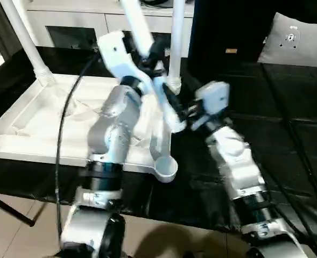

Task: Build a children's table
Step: Pick table leg

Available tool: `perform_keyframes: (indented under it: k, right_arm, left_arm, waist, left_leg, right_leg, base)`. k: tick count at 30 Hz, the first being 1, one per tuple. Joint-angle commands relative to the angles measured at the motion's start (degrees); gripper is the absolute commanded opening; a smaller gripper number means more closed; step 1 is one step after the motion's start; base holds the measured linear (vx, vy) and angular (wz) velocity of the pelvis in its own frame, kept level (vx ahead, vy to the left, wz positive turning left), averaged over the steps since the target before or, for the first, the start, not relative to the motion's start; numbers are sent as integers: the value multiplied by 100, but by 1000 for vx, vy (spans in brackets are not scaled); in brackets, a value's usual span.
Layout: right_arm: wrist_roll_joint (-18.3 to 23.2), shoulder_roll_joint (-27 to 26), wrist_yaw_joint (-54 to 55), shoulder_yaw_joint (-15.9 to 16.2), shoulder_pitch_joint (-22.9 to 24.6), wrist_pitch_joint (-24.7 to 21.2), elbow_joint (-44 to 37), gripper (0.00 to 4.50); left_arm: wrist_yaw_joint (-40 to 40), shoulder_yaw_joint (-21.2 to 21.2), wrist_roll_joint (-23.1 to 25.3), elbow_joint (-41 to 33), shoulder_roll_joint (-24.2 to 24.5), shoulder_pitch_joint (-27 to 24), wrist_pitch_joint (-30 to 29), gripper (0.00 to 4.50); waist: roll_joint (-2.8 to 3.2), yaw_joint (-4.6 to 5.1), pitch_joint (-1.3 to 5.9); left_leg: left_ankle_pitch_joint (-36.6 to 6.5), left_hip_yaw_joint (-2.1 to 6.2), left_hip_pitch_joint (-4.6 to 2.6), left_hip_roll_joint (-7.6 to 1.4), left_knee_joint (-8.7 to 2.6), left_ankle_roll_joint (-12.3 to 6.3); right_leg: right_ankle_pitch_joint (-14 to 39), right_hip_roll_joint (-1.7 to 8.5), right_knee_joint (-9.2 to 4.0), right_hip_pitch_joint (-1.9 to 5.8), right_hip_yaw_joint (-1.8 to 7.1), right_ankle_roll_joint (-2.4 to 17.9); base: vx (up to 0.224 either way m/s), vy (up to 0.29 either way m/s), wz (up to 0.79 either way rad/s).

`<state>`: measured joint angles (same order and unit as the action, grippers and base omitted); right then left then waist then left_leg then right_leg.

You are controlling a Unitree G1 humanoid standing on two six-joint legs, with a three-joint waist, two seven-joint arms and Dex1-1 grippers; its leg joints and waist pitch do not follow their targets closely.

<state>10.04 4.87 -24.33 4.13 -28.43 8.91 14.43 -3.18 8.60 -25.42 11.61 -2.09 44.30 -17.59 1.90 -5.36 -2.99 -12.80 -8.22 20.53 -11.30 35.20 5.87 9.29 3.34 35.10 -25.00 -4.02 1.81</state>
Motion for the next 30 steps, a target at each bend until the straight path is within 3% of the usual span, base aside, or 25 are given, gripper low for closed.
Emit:
perform_keyframes:
  k: [1,2,3,5,6,8,9,12,18,19,22,23,30]
  right_arm:
    - [458,105,-327,-178,85,-510,-270,352]
    - [793,235,-608,-221,112,-1033,-452,369]
    - [793,235,-608,-221,112,-1033,-452,378]
    - [1217,411,-918,-292,111,-1623,-668,382]
    - [1217,411,-918,-292,111,-1623,-668,386]
    - [1690,808,-1440,-243,60,-2546,-917,389]
    - [1778,941,-1615,-198,44,-2762,-968,391]
    - [2279,1384,-2285,-141,-39,-3514,-1150,391]
    - [2580,1742,-3040,-65,-99,-3860,-1276,391]
    - [2631,1939,-3351,51,-98,-4031,-1338,391]
    - [2770,2136,-3821,213,-39,-4222,-1479,391]
    - [2827,2153,-3908,257,-21,-4298,-1529,360]
    - [2954,2130,-4127,418,49,-4564,-1598,310]
  left_arm:
    - [-252,129,-143,15,192,222,-144,178]
    - [-487,152,-288,23,308,228,-341,178]
    - [-487,152,-288,23,308,228,-341,178]
    - [-817,192,-540,4,423,220,-645,178]
    - [-817,192,-540,4,423,220,-645,178]
    - [-1520,87,-869,-68,679,155,-1133,178]
    - [-1724,54,-970,-83,753,136,-1274,178]
    - [-2665,-173,-1402,-191,1142,21,-1922,178]
    - [-3590,-471,-1705,-564,1477,-126,-2336,177]
    - [-3944,-568,-1855,-760,1577,-174,-2418,177]
    - [-4218,-614,-2009,-953,1585,-208,-2424,177]
    - [-4273,-620,-2047,-995,1565,-214,-2419,177]
    - [-4556,-560,-2233,-1315,1406,-192,-2214,177]
  waist:
    - [-74,-34,456]
    - [-75,-35,458]
    - [-64,-42,459]
    - [-72,-54,466]
    - [-68,-75,469]
    - [-73,-101,458]
    - [-102,-106,452]
    - [-89,-150,452]
    - [-101,-181,460]
    - [-92,-181,447]
    - [-99,-196,442]
    - [-100,-204,439]
    - [-110,-240,442]
  left_leg:
    - [49,-60,83,8,-302,-724]
    - [137,-51,85,-5,-302,-735]
    - [147,-52,75,-2,-299,-741]
    - [176,-62,88,-7,-289,-761]
    - [198,-60,85,-17,-289,-759]
    - [170,-60,68,-12,-296,-771]
    - [152,-69,65,-6,-298,-783]
    - [91,-72,73,-14,-297,-666]
    - [87,-69,85,-36,-306,-486]
    - [76,-70,81,-48,-310,-471]
    - [22,-82,95,-41,-301,-450]
    - [40,-87,98,-39,-298,-454]
    - [-3,-85,100,-40,-306,-353]
  right_leg:
    - [611,291,-329,515,225,856]
    - [466,296,-305,523,227,934]
    - [422,295,-298,530,227,971]
    - [406,313,-297,523,227,1082]
    - [429,320,-296,522,227,1104]
    - [532,304,-298,519,225,1113]
    - [587,296,-315,524,227,1096]
    - [824,325,-318,522,232,1057]
    - [1008,343,-311,530,223,965]
    - [1029,335,-317,505,227,965]
    - [1061,338,-333,528,230,966]
    - [1069,336,-338,512,230,951]
    - [1392,329,-375,506,219,777]
  base:
    - [0,0,0]
    - [0,0,0]
    - [0,0,0]
    - [0,0,0]
    - [0,0,0]
    - [0,0,0]
    - [0,0,0]
    - [0,0,0]
    - [0,0,0]
    - [0,0,0]
    - [0,0,0]
    - [0,0,0]
    - [0,0,0]
